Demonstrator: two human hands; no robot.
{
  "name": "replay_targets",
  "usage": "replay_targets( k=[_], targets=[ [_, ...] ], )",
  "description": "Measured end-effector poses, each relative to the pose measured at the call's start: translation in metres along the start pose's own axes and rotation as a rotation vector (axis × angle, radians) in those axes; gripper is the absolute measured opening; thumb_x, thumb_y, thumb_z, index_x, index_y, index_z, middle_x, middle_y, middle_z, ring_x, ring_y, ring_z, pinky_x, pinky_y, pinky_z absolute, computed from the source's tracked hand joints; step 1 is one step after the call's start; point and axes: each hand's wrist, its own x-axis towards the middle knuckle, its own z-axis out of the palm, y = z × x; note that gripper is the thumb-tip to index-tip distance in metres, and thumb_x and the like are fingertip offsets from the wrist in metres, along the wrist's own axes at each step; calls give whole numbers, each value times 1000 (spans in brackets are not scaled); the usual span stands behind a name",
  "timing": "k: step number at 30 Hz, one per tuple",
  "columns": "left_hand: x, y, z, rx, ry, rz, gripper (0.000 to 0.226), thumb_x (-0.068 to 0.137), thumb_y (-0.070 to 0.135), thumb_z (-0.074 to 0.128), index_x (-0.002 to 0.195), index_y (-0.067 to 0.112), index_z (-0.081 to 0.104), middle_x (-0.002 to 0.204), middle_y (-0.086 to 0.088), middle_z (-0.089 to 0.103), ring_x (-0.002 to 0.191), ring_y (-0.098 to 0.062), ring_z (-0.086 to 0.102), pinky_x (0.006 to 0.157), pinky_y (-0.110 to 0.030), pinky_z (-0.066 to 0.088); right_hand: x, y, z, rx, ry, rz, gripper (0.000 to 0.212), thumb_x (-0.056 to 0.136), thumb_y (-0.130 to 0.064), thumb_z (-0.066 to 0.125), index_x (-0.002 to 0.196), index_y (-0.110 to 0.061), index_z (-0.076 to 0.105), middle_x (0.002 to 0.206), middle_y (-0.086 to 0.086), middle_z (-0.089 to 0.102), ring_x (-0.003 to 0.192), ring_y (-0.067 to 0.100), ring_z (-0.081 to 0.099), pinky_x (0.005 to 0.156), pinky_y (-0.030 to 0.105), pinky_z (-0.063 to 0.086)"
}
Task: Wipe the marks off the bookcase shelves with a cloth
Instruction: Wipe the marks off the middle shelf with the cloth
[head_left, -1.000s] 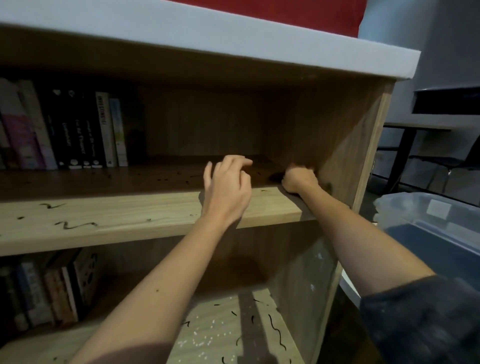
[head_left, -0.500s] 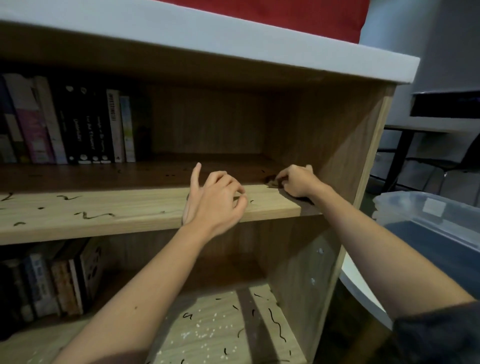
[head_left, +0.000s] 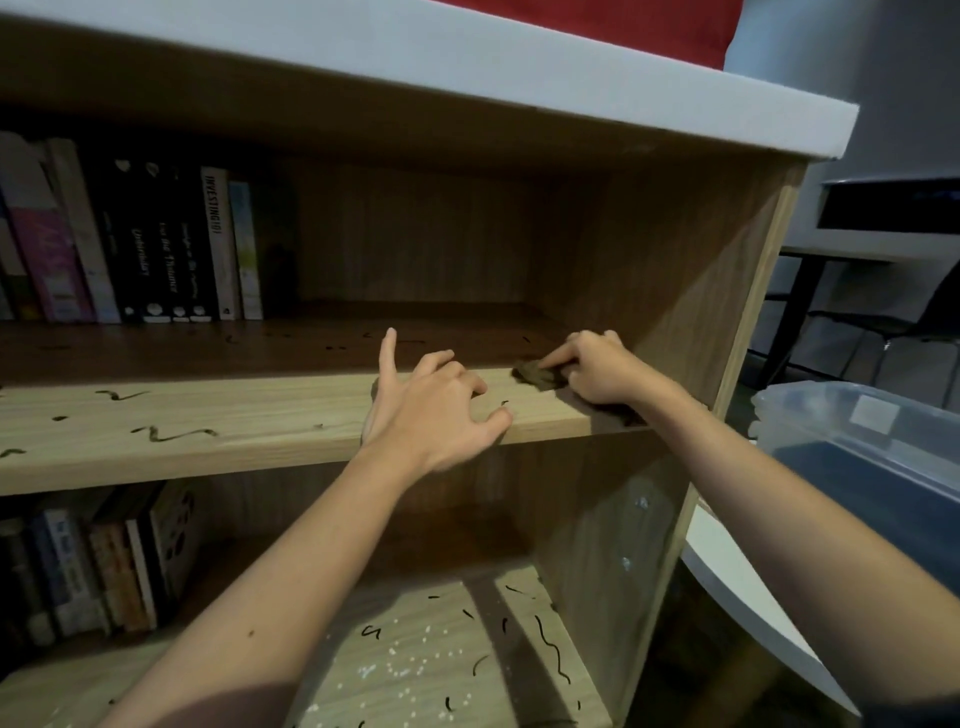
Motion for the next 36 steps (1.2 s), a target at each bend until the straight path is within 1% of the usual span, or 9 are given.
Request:
replay_targets(
  k=[3,6,10,15,19,23,28,32,36],
  targets=[
    [-1,0,-1,12,-7,11,57,88,65,22,122,33,56,133,12,52,137,-8,27,106,-53,-20,4,-5,5,-46,97,85,40,90,-4,40,119,-21,62,116,8,61,115,34,35,93,45,37],
    [0,0,-1,12,0,12,57,88,65,24,121,33,57,132,13,52,137,-7,27,107,-53,-20,-2,-15,14,-48,78,6,40,88,-4,43,121,-19,61,116,6,61,118,34,37,99,46,36],
    [-1,0,1,17,-7,15,56,89,65,23,121,33,56,132,14,52,136,-6,27,107,-53,-20,10,16,-7,-44,41,217,42,91,-4,39,121,-23,60,114,12,61,112,37,41,96,48,39],
    [1,1,-1,10,5,9,56,88,64,24,121,33,56,132,14,52,137,-6,27,107,-52,-21,-3,-15,8,-54,57,31,43,89,-3,39,122,-21,60,121,7,59,117,35,36,96,47,38],
    [-1,1,-1,15,-8,7,57,88,65,22,121,33,57,132,14,53,136,-6,27,107,-52,-20,2,-3,0,-21,71,146,37,92,-7,40,119,-20,61,120,11,59,116,35,36,95,47,40],
    [-1,1,0,18,-10,1,58,88,65,22,122,33,57,133,14,52,137,-6,26,107,-53,-19,-16,-20,10,-75,106,12,37,90,-8,43,119,-21,61,116,5,58,115,32,36,93,44,40],
    [-2,0,0,35,2,-6,58,87,67,21,121,35,57,132,15,53,137,-7,26,106,-55,-20,0,-1,-4,44,54,149,39,90,-6,42,116,-25,64,116,7,61,115,32,45,95,47,45],
    [-3,2,-3,-1,4,-21,54,87,67,25,120,37,56,132,15,52,137,-7,26,106,-55,-19,-21,-16,2,27,43,46,40,92,-3,39,120,-22,61,121,5,57,120,32,35,99,44,35],
    [-5,-2,-11,-64,-14,-43,53,86,67,30,123,38,54,136,15,49,138,-6,23,105,-53,-23,-19,1,-16,111,-14,135,38,91,-6,41,106,-30,67,104,7,63,103,29,53,79,39,53]
  ],
)
